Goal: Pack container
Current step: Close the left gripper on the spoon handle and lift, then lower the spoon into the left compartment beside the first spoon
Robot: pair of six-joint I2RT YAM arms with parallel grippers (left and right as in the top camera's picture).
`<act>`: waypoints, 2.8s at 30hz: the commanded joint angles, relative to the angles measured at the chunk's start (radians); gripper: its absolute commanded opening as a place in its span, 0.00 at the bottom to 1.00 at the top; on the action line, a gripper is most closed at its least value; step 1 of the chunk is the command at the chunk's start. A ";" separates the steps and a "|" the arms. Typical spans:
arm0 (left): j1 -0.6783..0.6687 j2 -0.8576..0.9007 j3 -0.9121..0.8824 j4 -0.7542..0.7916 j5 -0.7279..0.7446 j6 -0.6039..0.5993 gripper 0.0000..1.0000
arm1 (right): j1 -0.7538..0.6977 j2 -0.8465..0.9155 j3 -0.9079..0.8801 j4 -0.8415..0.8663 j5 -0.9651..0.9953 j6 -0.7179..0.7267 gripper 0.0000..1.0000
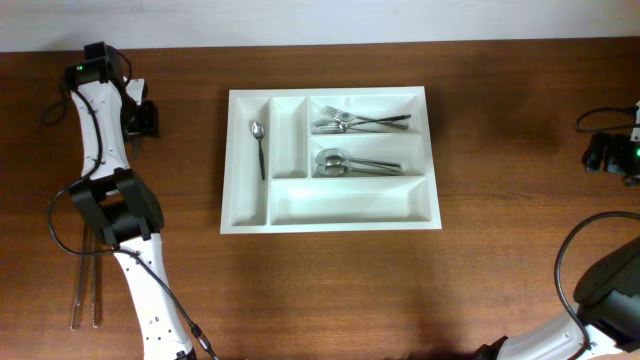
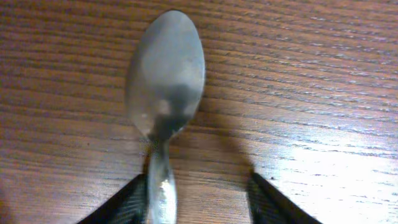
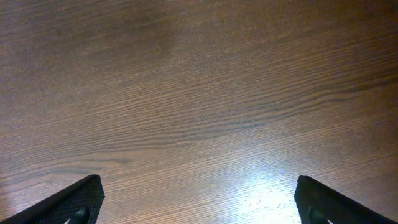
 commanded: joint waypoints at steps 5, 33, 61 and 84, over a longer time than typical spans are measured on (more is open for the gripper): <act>0.005 0.051 -0.008 0.008 -0.018 0.006 0.43 | -0.002 0.009 -0.005 0.000 -0.013 0.000 0.99; 0.005 0.051 -0.007 0.008 -0.018 0.004 0.02 | -0.002 0.009 -0.005 0.000 -0.013 0.000 0.99; -0.226 -0.097 0.338 -0.276 0.089 -0.228 0.02 | -0.002 0.009 -0.005 0.001 -0.013 0.000 0.99; -0.480 -0.182 0.247 -0.277 0.149 -0.240 0.02 | -0.002 0.009 -0.005 0.001 -0.013 0.000 0.99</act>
